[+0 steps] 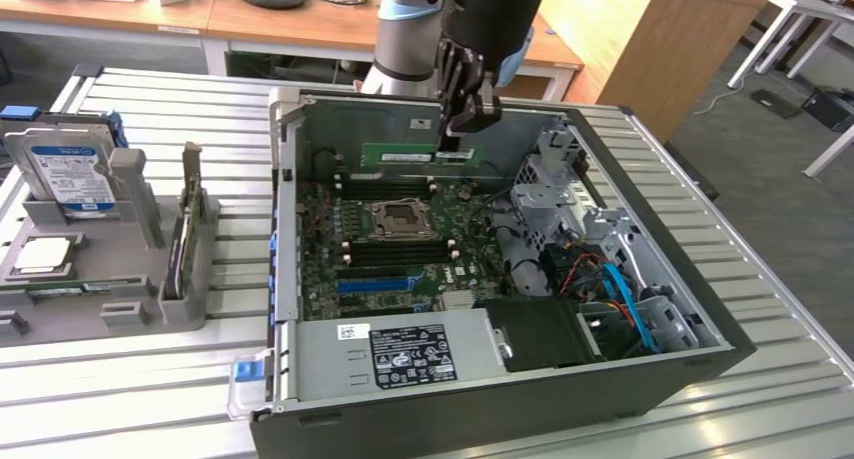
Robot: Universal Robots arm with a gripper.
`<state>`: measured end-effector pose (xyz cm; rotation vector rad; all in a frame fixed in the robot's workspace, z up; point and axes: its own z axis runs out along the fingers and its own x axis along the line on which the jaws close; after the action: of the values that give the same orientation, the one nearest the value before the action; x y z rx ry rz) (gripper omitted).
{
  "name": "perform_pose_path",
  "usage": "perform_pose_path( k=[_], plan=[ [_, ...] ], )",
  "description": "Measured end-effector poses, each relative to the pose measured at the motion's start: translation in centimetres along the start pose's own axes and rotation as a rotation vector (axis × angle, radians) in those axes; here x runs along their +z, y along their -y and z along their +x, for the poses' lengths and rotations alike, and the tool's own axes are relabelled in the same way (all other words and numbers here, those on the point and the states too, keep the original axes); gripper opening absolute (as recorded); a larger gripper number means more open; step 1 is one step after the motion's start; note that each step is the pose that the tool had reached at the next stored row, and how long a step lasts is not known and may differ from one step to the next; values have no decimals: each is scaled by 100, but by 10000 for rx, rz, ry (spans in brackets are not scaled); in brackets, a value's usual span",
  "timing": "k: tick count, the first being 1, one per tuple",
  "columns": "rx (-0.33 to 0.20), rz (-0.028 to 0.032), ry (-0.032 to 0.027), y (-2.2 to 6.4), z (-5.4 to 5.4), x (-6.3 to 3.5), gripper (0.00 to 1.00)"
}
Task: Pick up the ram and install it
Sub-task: 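Pick up the ram and move it above insertion slot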
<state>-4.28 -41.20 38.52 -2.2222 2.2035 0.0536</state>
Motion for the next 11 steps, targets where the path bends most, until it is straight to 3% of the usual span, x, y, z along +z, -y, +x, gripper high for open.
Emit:
perform_pose_path(
  k=[4,11],
  plan=[
    [11,-316,-15,5,0,-1,12],
    [1,-327,-17,12,2,4,12]
  ],
)
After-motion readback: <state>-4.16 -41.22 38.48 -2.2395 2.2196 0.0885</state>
